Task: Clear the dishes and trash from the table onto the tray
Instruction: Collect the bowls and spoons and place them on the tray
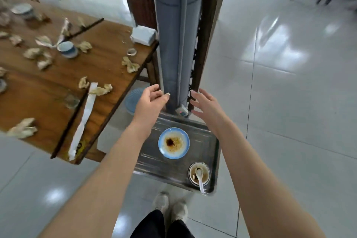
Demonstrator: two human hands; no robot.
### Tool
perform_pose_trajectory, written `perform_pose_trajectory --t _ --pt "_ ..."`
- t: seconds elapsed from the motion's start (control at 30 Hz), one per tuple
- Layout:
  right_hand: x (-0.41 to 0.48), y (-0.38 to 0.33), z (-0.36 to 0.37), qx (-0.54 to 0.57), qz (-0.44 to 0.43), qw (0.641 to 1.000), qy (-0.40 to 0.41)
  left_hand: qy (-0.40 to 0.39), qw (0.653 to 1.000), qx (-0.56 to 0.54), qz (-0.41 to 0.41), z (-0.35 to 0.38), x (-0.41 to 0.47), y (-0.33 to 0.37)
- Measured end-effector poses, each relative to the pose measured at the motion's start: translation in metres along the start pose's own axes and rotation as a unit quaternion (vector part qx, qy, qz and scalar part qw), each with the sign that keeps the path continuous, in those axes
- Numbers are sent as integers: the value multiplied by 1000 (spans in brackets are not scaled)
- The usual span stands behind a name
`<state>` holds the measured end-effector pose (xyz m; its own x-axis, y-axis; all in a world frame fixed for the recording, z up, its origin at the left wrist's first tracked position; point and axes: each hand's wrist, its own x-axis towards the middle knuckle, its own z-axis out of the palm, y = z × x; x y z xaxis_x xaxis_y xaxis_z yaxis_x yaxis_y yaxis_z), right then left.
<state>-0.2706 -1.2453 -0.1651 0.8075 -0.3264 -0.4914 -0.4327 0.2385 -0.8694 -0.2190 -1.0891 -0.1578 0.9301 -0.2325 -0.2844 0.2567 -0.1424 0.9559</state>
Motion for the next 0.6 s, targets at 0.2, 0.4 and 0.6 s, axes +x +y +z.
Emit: perform_pose_trajectory --t 0.2,0.4,0.6 --pt "-12 -43 43 -24 -27 997 -73 66 996 -6 52 -54 -26 51" --pt "-36 -61 97 -67 -53 989 -122 127 991 -27 44 -105 -51 68" --pt "-67 -66 157 -102 -63 982 -149 172 983 -56 41 -170 -89 74"
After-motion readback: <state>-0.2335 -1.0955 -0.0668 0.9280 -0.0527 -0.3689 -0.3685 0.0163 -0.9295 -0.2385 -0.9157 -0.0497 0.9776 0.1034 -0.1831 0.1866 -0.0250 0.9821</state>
